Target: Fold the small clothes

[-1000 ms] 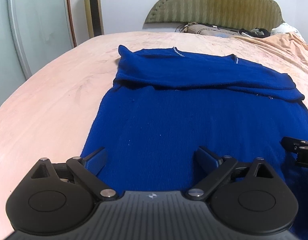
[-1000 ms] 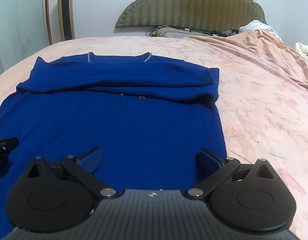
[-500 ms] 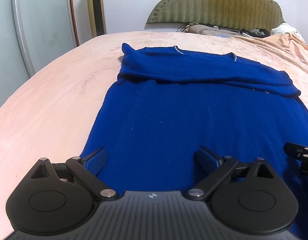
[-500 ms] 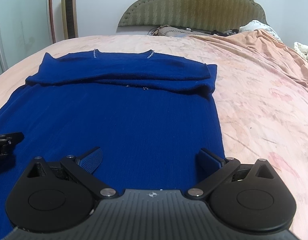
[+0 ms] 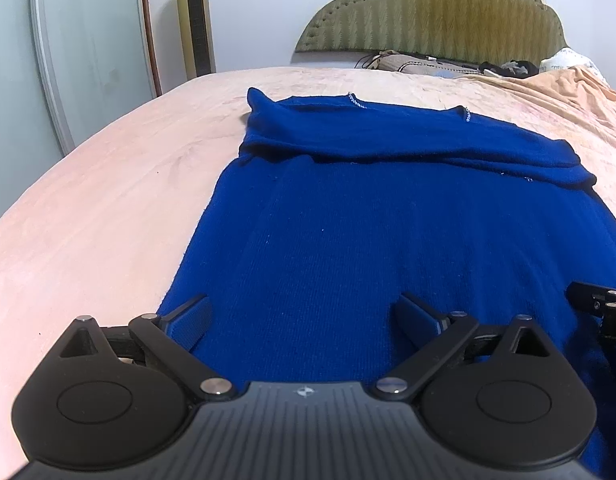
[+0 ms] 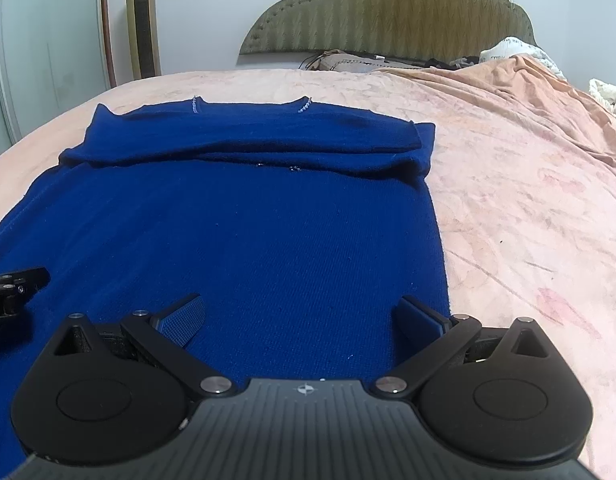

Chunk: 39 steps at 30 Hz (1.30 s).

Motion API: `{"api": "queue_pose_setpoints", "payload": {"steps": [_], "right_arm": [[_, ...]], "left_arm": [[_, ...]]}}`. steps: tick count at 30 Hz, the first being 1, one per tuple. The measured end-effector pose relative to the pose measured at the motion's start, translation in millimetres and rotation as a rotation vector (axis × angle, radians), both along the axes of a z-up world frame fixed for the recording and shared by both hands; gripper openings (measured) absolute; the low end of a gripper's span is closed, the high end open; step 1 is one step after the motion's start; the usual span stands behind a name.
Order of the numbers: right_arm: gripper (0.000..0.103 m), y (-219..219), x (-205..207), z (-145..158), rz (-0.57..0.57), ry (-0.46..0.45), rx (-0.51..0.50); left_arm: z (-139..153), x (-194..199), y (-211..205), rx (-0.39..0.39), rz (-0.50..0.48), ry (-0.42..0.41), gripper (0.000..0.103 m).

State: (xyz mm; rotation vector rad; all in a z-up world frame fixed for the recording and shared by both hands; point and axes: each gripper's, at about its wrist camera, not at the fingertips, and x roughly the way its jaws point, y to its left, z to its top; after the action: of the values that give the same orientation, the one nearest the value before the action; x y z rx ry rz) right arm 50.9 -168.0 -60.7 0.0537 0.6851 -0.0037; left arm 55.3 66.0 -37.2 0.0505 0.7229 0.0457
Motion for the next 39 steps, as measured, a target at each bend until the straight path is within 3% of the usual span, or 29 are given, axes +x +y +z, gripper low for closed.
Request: {"api": "queue_pose_setpoints", "payload": {"steps": [30,39], "right_arm": [[0.103,6,-24,4,0.033,0.008,-0.035],[0.103,-2,-43,9,0.104,0.02,0.015]], "left_arm": [[2,-5,0,0.003,-0.003,0.002,0.101],[17,-34,11,0.033,-0.08,0.01,0.101]]}}
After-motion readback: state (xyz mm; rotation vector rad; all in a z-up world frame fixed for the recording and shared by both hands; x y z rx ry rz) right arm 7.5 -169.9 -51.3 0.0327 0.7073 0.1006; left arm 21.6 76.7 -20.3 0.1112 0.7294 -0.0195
